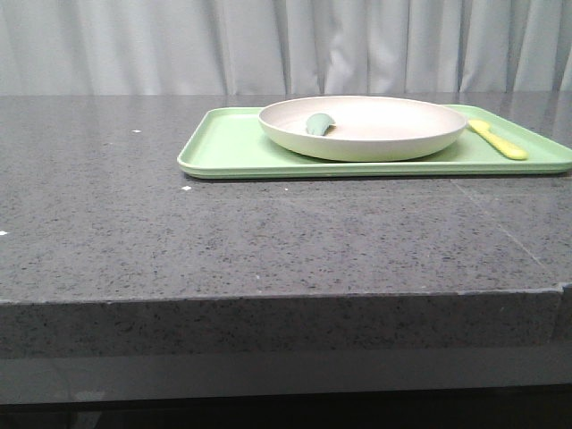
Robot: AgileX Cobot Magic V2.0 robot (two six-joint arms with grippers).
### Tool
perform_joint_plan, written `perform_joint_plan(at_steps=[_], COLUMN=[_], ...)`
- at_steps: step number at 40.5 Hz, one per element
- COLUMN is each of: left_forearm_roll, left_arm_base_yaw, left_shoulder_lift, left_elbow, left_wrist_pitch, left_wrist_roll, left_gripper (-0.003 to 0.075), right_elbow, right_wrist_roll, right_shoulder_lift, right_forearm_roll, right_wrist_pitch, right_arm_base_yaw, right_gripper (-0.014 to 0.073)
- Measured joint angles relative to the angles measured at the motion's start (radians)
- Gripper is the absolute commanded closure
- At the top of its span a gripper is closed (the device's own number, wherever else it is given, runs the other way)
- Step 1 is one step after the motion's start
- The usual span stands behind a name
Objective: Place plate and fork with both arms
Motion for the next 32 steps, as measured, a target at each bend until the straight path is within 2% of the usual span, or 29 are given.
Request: perform_joint_plan(at_steps=[7, 32], left_forearm_roll=[0.0, 0.0], left_arm_base_yaw=[0.0, 0.0], left_shoulder_lift=[0.0, 0.0], left_elbow=[0.0, 0.0], left_wrist_pitch=[0.0, 0.0], left_wrist_roll=[0.0, 0.0], left_gripper=[0.0738, 0.0738], right_elbow=[0.008, 0.008], right_wrist_roll=[0.0, -0.002], right_shoulder_lift=[-0.065, -0.065], right_forearm_roll=[0.0, 0.0], right_wrist_pitch=[-0.029, -0.03], right_arm_base_yaw=[0.0, 0.0], right_gripper=[0.0707, 0.0707])
